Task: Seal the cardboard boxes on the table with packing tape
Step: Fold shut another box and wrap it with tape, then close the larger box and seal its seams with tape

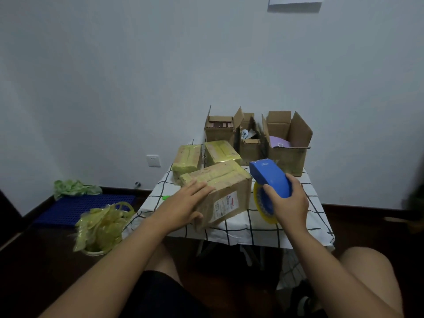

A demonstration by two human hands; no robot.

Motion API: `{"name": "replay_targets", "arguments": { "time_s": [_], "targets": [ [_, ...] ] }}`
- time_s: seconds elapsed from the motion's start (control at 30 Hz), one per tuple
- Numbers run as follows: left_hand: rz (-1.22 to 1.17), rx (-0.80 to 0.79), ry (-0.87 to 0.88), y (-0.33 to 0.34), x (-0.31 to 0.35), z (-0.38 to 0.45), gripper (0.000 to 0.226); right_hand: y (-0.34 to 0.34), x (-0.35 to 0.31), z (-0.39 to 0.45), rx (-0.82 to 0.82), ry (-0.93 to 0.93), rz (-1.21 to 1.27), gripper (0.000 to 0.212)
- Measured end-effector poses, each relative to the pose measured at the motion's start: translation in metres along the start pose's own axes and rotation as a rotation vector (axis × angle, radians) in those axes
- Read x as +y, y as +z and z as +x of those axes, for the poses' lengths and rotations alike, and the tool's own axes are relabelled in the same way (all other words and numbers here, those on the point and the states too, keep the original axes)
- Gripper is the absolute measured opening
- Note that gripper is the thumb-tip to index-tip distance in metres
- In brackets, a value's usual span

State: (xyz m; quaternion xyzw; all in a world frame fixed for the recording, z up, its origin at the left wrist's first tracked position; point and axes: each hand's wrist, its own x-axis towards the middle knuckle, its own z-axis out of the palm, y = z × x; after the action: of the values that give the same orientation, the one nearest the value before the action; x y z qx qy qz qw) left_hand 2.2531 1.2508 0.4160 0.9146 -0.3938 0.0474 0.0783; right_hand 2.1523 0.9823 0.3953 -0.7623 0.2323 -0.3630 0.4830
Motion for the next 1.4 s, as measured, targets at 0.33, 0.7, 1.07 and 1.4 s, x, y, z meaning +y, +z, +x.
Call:
{"name": "replay_targets", "arguments": {
  "time_s": [0.33,0.7,1.07,1.4],
  "targets": [
    [0.065,0.246,-0.029,-0.039,0.013,-0.02,0.076,-0.006,-0.026,0.008,0.023,-0.054,0.05,0.062],
    [0.05,0.5,-0.357,-0.098,-0.011,0.005,0.077,0.029,-0.08,0.024,-0.007,-0.154,0.155,0.063],
    [0.031,0.599,-0.506,-0.117,-0.109,0.121,0.074,0.103,-0.117,0.117,-0.016,-0.227,0.164,0.065],
    [0.09,0.368,-0.549,-0.088,-0.195,0.279,0.067,0.181,-0.124,0.214,-0.045,-0.259,0.171,0.061]
  ]
}}
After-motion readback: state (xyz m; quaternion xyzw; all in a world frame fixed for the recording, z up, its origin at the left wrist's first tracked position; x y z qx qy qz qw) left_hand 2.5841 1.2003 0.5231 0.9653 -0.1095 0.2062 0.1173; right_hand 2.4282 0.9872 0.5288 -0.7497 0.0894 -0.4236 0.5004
